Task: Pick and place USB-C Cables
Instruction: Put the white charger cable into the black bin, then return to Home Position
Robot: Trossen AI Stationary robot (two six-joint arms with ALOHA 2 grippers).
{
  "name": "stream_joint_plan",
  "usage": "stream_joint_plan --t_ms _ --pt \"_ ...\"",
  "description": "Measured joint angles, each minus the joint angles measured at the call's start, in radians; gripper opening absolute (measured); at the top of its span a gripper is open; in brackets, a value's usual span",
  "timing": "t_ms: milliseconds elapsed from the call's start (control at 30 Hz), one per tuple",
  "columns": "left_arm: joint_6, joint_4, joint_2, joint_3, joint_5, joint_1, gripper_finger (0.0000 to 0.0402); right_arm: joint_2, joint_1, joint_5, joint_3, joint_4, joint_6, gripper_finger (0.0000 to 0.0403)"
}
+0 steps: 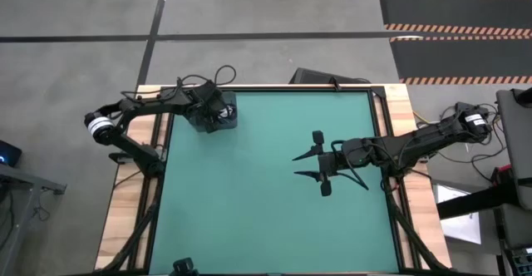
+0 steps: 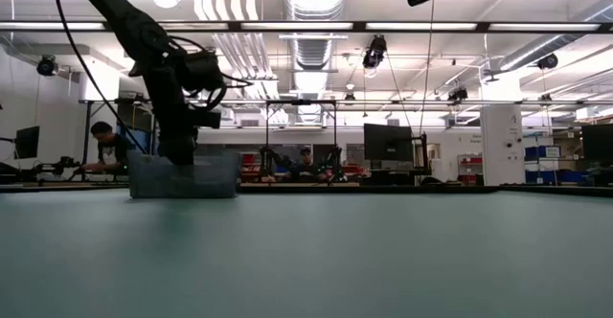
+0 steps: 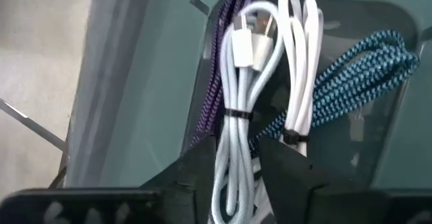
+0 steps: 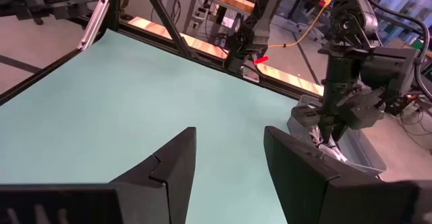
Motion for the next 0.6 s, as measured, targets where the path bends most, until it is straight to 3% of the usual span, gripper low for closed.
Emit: stream_joint_plan --t_ms 267,600 --pt "0.0 0.011 -0.005 0.004 0.0 0.0 0.0141 0.0 0.0 0.0 0.0 -0.001 0.0 0.0167" --pt "-0.04 -0.035 -0.115 0.015 -0.001 -0.049 0.0146 0.0 0.0 0.0 -0.003 -0.02 -0.041 0.0166"
